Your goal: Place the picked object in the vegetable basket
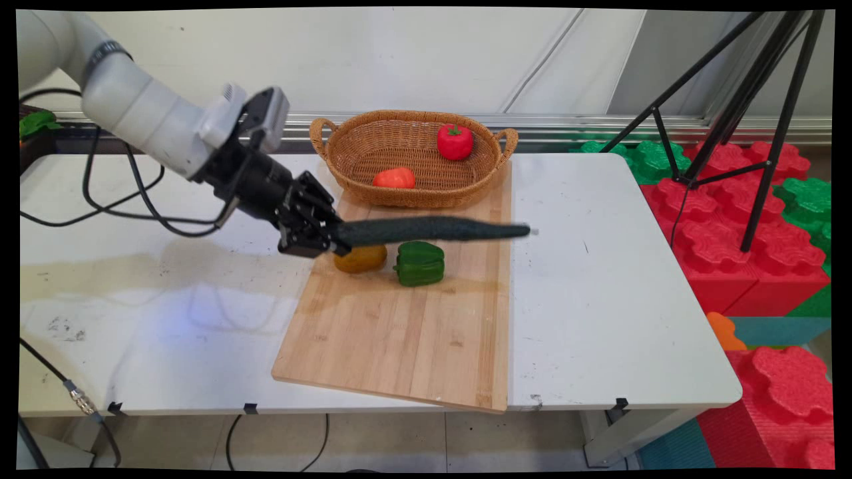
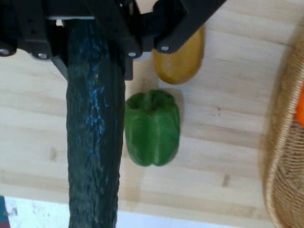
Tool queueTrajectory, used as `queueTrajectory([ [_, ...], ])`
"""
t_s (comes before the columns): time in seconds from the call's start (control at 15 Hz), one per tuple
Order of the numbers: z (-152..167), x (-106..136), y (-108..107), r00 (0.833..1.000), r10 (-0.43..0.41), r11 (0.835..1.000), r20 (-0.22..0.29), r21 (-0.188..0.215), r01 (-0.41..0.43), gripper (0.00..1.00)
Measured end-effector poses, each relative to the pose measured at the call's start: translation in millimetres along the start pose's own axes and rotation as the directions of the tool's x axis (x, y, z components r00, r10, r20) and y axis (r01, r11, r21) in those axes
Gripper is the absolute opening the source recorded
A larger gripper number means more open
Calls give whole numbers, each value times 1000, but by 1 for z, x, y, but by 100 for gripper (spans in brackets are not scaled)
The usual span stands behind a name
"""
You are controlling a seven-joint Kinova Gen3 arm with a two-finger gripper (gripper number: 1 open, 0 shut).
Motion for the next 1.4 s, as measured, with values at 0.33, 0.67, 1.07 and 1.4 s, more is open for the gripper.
queueTrajectory([
  [0.33, -26, 6, -27, 999, -20, 997, -29, 76, 22, 0],
  [0.67, -35, 8, -62, 999, -42, 987, -28, 151, 46, 0],
  [1.07, -32, 2, -109, 998, -56, 971, 0, 234, 54, 0],
  [1.4, -14, -5, -148, 999, -29, 962, 42, 274, 16, 0],
])
